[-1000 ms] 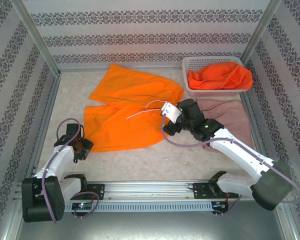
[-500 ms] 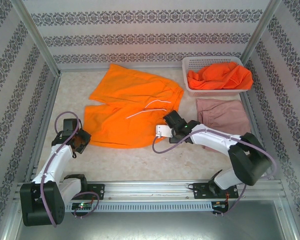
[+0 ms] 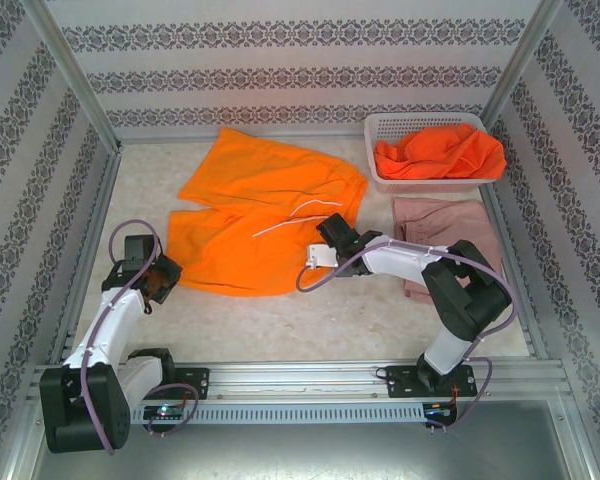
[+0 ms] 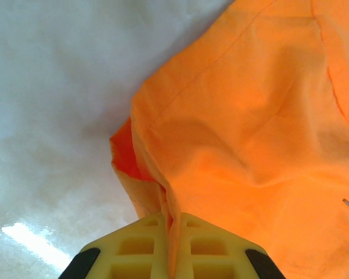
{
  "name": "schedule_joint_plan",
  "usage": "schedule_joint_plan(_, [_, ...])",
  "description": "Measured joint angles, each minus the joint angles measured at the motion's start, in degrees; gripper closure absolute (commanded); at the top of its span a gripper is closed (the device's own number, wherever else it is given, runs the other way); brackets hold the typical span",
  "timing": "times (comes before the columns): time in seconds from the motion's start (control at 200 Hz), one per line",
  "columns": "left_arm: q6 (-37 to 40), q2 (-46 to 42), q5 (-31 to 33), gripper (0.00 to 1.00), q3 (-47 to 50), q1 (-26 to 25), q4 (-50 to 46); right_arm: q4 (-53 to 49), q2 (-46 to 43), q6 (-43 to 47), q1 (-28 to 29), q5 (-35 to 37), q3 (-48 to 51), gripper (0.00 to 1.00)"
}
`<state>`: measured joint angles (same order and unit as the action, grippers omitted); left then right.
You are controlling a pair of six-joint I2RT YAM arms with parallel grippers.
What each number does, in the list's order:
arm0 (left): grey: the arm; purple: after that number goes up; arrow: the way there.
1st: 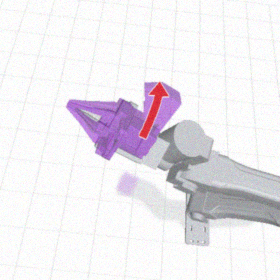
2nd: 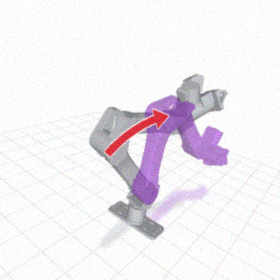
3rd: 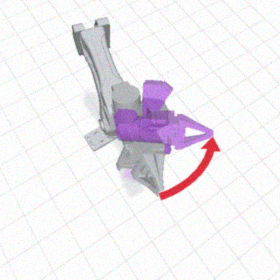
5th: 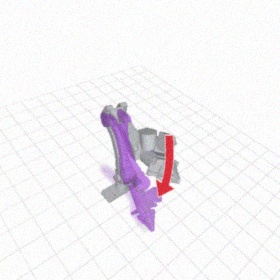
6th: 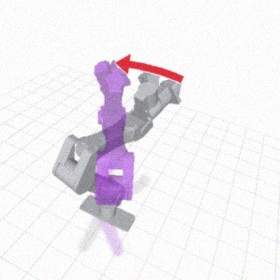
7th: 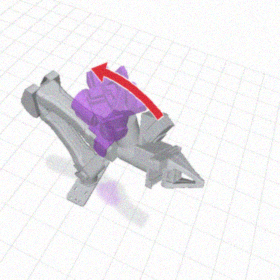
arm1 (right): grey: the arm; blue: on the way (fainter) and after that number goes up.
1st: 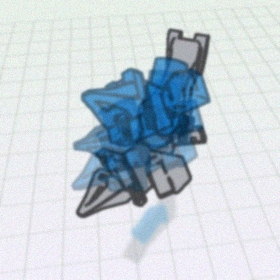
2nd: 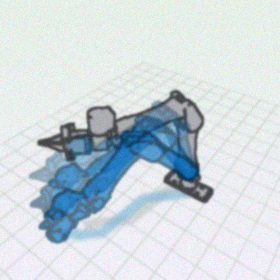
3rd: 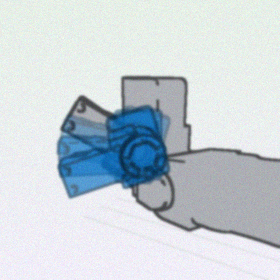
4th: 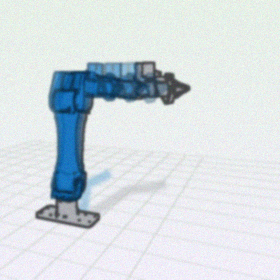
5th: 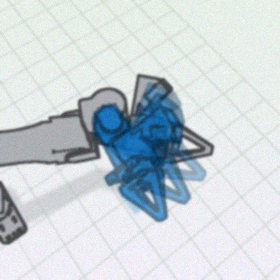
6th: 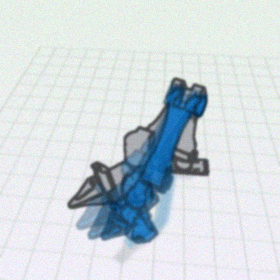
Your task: Fold and stack the shorts
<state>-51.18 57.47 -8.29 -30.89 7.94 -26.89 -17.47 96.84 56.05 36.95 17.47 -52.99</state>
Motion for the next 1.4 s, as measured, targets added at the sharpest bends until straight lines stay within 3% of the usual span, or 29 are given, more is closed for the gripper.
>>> schedule_joint_plan(0.14, [3.1, -1.2, 0.7, 1.00, -7.2, 2.3, -4.0, -1.3, -2.8, -0.4, 1.5, -0.4, 0.0, 1.00])
schedule_joint_plan(0.28, [7.6, -2.0, 2.5, 1.00, -18.6, 5.9, -10.0, -3.9, -12.7, -2.3, 5.7, -3.9, 0.0, 1.00])
schedule_joint_plan(0.465, [13.6, -2.1, 5.4, 1.00, -33.9, 9.8, -17.6, -12.7, -23.8, -10.3, 10.6, -15.5, -3.5, 1.00])
schedule_joint_plan(0.779, [16.9, 9.9, 4.2, 1.00, -56.7, 10.0, -21.9, -26.5, -24.7, -24.4, 9.7, -33.0, -9.9, 1.00])
schedule_joint_plan(1.004, [17.7, 28.1, 2.6, 1.00, -68.7, 4.6, -22.6, -26.9, -22.1, -30.8, 2.1, -42.5, -9.9, 1.00])
schedule_joint_plan(1.319, [18.6, 48.3, 5.7, 1.00, -77.5, -4.8, -22.0, -28.0, -13.3, -35.9, -4.0, -46.5, -8.8, 1.00])
schedule_joint_plan(1.354, [18.6, 49.9, 5.8, 0.92, -77.7, -5.1, -21.8, -28.1, -12.3, -36.5, -4.7, -46.5, -8.7, 1.00])
schedule_joint_plan(1.399, [18.7, 51.8, 5.9, 0.76, -77.9, -5.4, -21.7, -28.2, -10.9, -37.2, -5.6, -46.5, -8.5, 0.91])
